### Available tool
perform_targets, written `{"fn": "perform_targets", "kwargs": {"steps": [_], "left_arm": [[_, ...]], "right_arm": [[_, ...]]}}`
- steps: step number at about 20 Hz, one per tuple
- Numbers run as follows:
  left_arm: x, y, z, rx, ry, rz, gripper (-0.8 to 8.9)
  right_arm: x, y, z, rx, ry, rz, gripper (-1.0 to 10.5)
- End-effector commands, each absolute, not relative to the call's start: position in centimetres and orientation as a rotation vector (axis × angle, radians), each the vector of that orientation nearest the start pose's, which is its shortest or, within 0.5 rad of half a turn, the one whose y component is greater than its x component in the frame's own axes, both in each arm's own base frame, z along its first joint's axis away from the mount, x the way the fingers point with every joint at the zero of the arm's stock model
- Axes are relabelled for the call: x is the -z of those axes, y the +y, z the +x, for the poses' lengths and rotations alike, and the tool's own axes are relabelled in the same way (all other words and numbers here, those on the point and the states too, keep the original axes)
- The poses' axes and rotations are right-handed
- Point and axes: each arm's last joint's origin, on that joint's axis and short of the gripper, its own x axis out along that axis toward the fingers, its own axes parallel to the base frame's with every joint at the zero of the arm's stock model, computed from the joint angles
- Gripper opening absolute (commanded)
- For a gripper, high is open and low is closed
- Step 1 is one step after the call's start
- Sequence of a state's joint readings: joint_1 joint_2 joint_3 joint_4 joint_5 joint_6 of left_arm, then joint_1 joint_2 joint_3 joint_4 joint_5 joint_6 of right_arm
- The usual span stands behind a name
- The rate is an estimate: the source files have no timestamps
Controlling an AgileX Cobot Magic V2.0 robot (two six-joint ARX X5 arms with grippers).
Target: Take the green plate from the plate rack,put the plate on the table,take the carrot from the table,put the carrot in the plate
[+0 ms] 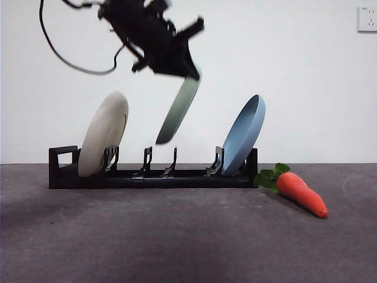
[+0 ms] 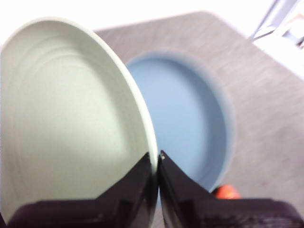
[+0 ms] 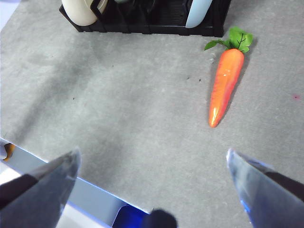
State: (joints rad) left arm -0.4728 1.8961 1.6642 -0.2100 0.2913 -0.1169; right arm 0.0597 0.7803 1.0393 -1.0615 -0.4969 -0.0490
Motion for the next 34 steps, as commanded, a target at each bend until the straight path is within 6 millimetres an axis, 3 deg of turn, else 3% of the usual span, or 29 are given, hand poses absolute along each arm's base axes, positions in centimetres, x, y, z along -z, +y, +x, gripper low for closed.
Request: {"fn": "perform_targets", "kwargs": {"steps": [1,4,7,9,11,14,17,20,26,34], "left_arm": [[-33.8,-20.7,38.0,0.777,0.476,-0.075,-0.08],[-36.3,-20.5,35.2,0.821,0.510,-0.025,-0.08],[-38.6,-20.7,30.6,0.866,0.544,0.151,-0.08],[-39.8,-21.0,27.2,0.807,0.559,0.318,-0.07],[-40.2,-21.6,24.5,0.761,0.581,0.448,-0.07],[-39.2,-23.0,21.7,0.752,0.665,0.602,-0.06],[-36.4,-24.8,20.2,0.771,0.702,0.682,-0.06],[-31.7,-26.0,19.2,0.730,0.727,0.771,-0.06],[-22.5,-26.0,17.6,0.695,0.714,0.876,-0.06],[-15.5,-25.9,17.3,0.732,0.709,0.986,-0.06]], "right_arm": [[-34.3,2.1,11.8,-0.547,0.773,0.130,6.9],[-34.3,2.1,11.8,-0.547,0.772,0.130,6.9],[-34.5,2.1,11.9,-0.548,0.752,0.126,6.9],[-34.6,2.1,12.0,-0.549,0.733,0.121,6.9],[-34.7,2.1,12.1,-0.549,0.725,0.120,6.9],[-34.7,2.2,12.3,-0.549,0.721,0.119,6.9],[-34.6,2.2,12.4,-0.549,0.725,0.119,6.9],[-34.6,2.2,12.4,-0.549,0.725,0.120,6.9],[-34.6,2.2,12.5,-0.548,0.727,0.120,6.9],[-34.5,2.2,12.6,-0.548,0.733,0.121,6.9]]}}
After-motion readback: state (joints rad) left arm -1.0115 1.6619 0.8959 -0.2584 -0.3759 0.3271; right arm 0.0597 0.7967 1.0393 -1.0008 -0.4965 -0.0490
